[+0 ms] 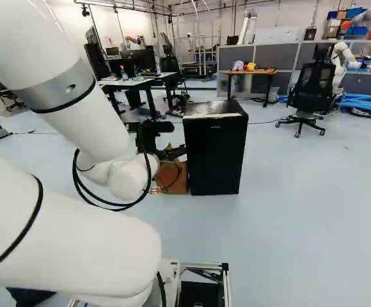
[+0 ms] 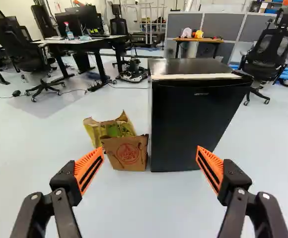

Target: Grab a drink from the fridge

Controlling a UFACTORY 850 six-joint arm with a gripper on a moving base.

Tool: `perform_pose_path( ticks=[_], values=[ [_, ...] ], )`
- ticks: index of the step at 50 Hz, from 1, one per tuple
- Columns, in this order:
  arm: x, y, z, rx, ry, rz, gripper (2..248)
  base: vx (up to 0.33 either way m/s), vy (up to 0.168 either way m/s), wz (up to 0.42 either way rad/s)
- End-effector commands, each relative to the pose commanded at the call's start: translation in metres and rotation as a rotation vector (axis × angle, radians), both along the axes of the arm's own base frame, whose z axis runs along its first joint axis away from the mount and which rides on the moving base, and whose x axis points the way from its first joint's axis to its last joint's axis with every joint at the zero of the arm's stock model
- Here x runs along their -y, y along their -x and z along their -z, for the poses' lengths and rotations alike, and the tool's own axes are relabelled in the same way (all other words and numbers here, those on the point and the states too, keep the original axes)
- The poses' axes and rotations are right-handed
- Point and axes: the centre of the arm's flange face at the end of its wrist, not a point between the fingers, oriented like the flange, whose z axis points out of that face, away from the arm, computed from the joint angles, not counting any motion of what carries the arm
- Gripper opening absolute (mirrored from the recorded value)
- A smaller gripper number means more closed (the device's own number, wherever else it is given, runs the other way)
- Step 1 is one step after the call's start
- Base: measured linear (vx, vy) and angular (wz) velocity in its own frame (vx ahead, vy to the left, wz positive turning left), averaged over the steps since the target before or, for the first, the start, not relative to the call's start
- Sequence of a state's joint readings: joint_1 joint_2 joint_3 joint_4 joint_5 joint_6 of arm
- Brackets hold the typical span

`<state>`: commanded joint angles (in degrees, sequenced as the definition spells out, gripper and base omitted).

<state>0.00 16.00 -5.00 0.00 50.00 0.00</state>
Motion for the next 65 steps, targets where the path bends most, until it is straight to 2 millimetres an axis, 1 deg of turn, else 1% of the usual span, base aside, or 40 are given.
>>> perform_pose_path(
  ticks=[31,46,65],
  values=[
    [0.0,0.0,0.0,0.0,0.0,0.0,247,0.156,-0.005,0.0],
    [0.0,0.0,0.0,0.0,0.0,0.0,247,0.141,-0.05,0.016],
    [0.0,0.0,0.0,0.0,0.0,0.0,247,0.079,-0.074,0.013]
  ],
)
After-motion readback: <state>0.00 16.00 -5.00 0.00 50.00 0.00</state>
